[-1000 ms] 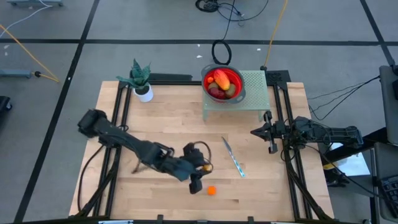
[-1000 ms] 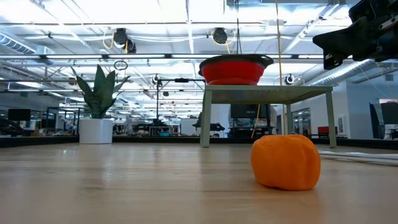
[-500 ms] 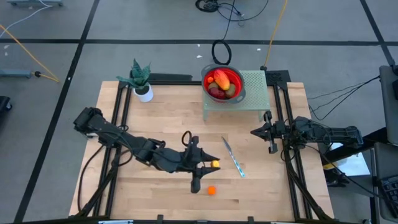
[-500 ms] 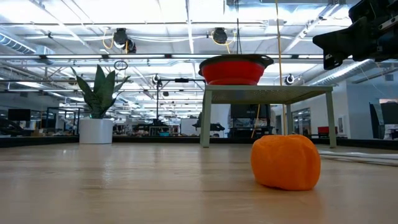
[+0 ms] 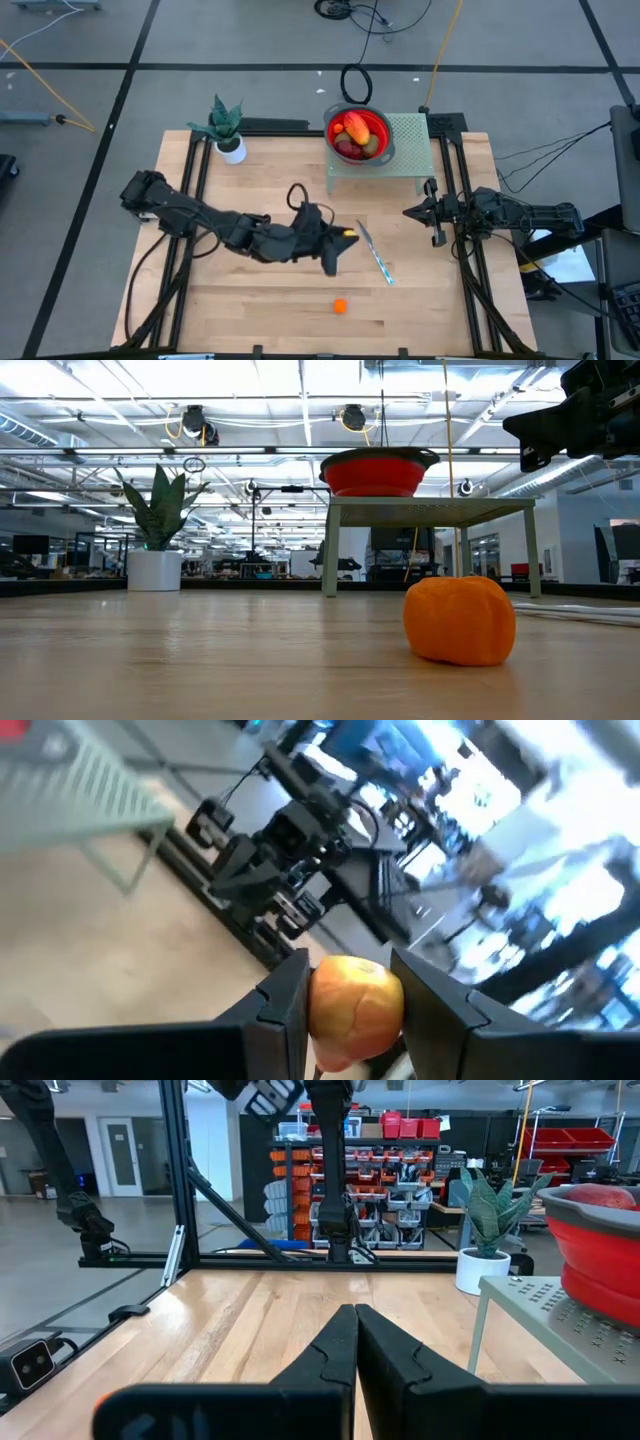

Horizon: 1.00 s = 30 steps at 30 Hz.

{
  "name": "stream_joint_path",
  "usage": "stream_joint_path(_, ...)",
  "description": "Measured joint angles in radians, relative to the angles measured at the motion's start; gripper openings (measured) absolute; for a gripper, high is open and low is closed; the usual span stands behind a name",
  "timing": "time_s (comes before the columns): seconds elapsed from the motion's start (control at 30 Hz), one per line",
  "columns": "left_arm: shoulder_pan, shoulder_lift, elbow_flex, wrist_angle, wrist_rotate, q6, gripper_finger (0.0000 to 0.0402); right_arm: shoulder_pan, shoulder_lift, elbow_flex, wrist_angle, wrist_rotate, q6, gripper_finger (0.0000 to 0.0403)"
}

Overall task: Pick & Place Fruit
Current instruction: Put the yellow orange peach into the red basket on the shelf

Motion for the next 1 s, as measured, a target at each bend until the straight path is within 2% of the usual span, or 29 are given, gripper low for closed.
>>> stream_joint_path(0.13,0.031,0.0,0.0,-0.003,0.0,-0.218,0.012,0.0,0.0,0.0,0.0,0.0,0.0,0.0)
stream_joint_path(0.27,0.059,0.0,0.0,-0.004,0.0,-0.345,0.012,0.0,0.0,0.0,0.0,0.0,0.0,0.0)
stream_joint_path(0.33,0.076,0.0,0.0,-0.004,0.014,-0.375,0.012,0.0,0.0,0.0,0.0,0.0,0.0,0.0)
stream_joint_path(0.77,0.216,0.0,0.0,-0.003,0.264,-0.511,0.012,0.0,0.0,0.0,0.0,0.0,0.0,0.0)
stream_joint_path(1.0,0.244,0.0,0.0,-0.003,0.31,-0.521,0.012,0.0,0.0,0.0,0.0,0.0,0.0,0.0)
